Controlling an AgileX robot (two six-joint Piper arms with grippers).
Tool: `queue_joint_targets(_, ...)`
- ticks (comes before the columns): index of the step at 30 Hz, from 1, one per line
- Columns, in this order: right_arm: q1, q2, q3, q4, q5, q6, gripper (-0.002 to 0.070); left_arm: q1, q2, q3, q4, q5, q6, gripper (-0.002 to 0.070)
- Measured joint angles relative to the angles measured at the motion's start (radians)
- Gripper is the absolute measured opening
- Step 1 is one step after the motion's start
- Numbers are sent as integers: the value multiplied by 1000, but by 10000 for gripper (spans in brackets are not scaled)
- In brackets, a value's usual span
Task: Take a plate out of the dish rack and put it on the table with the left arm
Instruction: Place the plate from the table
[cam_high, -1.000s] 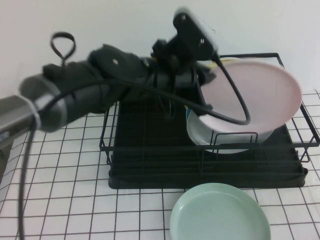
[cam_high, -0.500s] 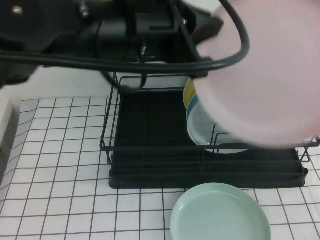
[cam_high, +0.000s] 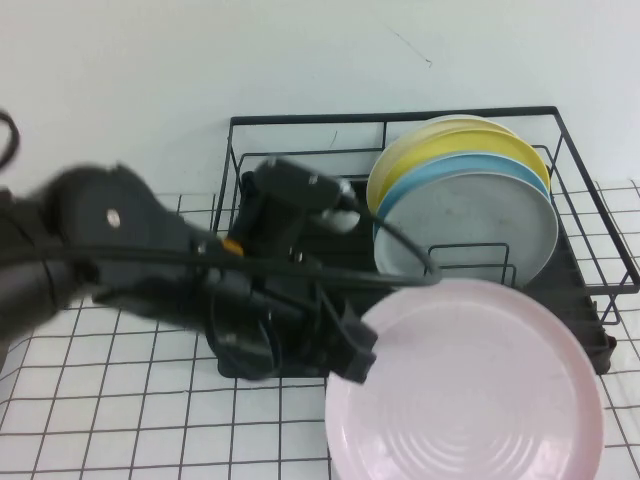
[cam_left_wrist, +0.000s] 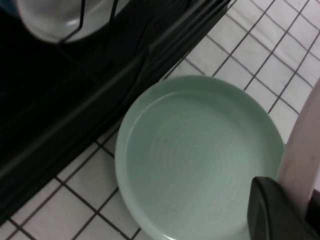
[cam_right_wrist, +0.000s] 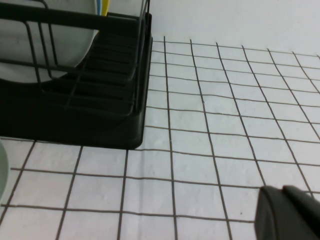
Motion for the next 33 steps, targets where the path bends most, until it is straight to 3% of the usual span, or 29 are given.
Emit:
queue_joint_targets(5, 0, 0, 0, 0, 0, -9, -3, 0, 45, 107, -57, -82, 9, 6)
queue_joint_targets(19, 0, 0, 0, 0, 0, -14, -3, 0, 245, 115, -103, -203, 10, 12)
queue_joint_targets(23, 0, 0, 0, 0, 0, -14, -3, 0, 264, 115, -134, -209, 10, 105)
queue_joint_targets(27, 0, 0, 0, 0, 0, -14, -3, 0, 264, 115, -155, -222, 10, 340)
queue_joint_targets(29, 0, 0, 0, 0, 0, -14, -3, 0, 264, 115, -165, -223, 10, 412)
queue_joint_targets(33, 0, 0, 0, 0, 0, -14, -3, 0, 261, 115, -180, -223, 12, 435)
